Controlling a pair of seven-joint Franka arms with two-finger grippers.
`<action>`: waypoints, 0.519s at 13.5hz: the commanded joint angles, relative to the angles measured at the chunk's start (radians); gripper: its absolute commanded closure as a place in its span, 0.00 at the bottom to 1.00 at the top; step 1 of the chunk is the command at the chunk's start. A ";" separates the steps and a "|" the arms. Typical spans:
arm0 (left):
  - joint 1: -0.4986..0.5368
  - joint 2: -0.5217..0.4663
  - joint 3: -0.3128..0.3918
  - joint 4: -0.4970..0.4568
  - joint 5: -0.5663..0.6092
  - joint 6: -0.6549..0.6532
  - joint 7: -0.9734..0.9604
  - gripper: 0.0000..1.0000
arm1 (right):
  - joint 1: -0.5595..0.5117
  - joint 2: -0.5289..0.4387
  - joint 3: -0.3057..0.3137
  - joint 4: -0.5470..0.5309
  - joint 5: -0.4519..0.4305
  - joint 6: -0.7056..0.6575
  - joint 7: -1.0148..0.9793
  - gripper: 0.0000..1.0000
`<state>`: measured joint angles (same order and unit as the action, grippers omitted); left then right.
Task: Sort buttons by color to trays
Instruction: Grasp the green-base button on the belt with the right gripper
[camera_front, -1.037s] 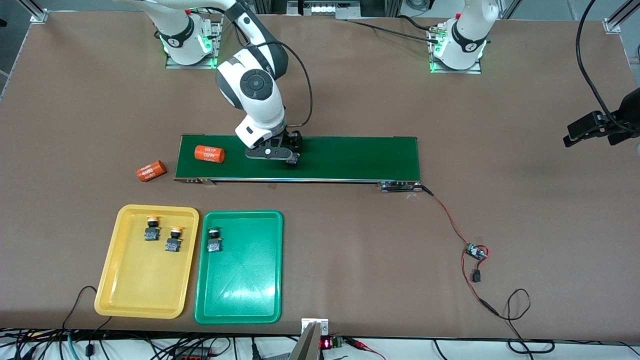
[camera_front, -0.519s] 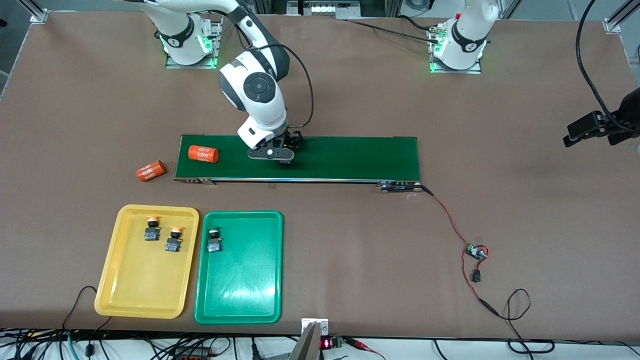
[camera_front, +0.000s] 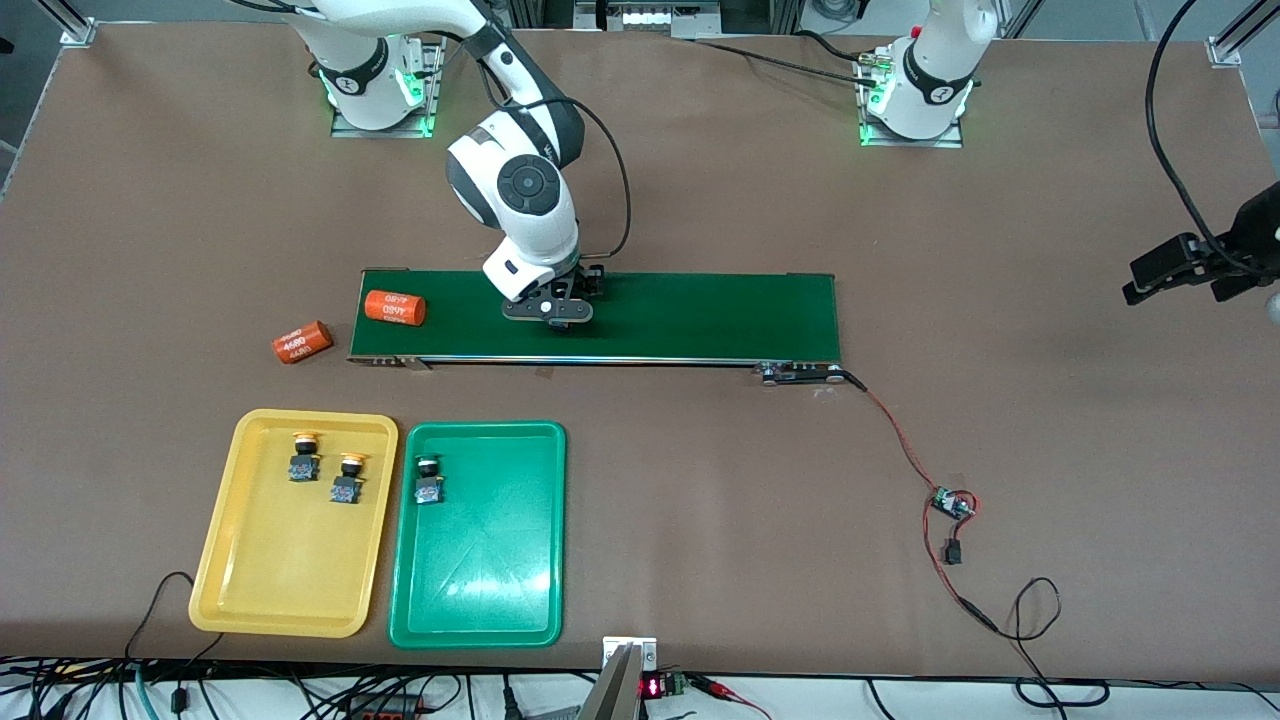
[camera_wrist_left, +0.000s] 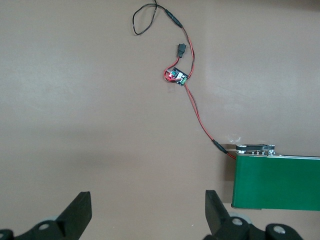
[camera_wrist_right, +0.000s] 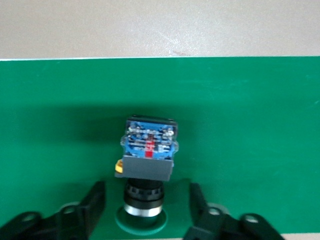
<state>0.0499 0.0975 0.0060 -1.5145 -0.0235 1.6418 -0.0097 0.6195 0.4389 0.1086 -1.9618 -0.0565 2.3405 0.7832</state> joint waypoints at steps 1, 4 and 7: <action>0.001 -0.036 -0.024 -0.033 -0.003 0.012 0.013 0.00 | 0.002 0.006 -0.001 0.015 -0.014 -0.001 -0.007 0.79; 0.001 -0.036 -0.028 -0.033 -0.004 -0.005 0.014 0.00 | -0.004 -0.003 -0.001 0.017 -0.013 -0.007 -0.005 0.94; 0.002 -0.035 -0.028 -0.033 -0.006 -0.005 0.013 0.00 | -0.038 -0.064 -0.009 0.038 -0.011 -0.047 -0.022 0.95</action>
<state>0.0478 0.0911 -0.0195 -1.5207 -0.0235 1.6399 -0.0097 0.6101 0.4238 0.0978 -1.9415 -0.0570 2.3380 0.7791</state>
